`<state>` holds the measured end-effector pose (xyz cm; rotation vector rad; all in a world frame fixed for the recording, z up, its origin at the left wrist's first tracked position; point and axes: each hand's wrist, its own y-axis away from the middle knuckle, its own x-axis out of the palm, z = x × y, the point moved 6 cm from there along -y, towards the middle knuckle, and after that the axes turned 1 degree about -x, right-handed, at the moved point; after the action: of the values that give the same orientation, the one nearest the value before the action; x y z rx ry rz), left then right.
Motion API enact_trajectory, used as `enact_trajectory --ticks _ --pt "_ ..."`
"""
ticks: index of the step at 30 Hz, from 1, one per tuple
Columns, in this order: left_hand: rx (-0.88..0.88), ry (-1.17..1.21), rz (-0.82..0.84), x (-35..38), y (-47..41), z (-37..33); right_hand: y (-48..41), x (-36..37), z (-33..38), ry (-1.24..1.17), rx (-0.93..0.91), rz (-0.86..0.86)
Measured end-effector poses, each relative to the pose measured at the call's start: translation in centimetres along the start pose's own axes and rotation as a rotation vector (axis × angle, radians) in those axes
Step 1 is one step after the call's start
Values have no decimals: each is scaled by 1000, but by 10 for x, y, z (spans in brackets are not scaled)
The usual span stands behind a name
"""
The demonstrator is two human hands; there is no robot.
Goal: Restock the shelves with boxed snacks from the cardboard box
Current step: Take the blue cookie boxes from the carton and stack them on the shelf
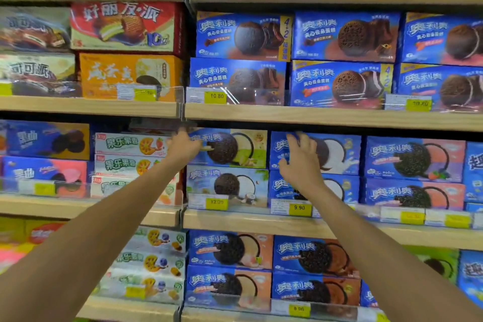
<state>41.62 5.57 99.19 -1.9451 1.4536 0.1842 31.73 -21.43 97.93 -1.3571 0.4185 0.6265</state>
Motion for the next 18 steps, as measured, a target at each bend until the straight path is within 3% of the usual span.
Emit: enact_trajectory --ticks 7,18 --pt "10 315 10 -1 6 4 -20 -3 -2 189 -50 91" --pt "22 411 142 -1 11 4 -20 8 -9 96 -4 253"
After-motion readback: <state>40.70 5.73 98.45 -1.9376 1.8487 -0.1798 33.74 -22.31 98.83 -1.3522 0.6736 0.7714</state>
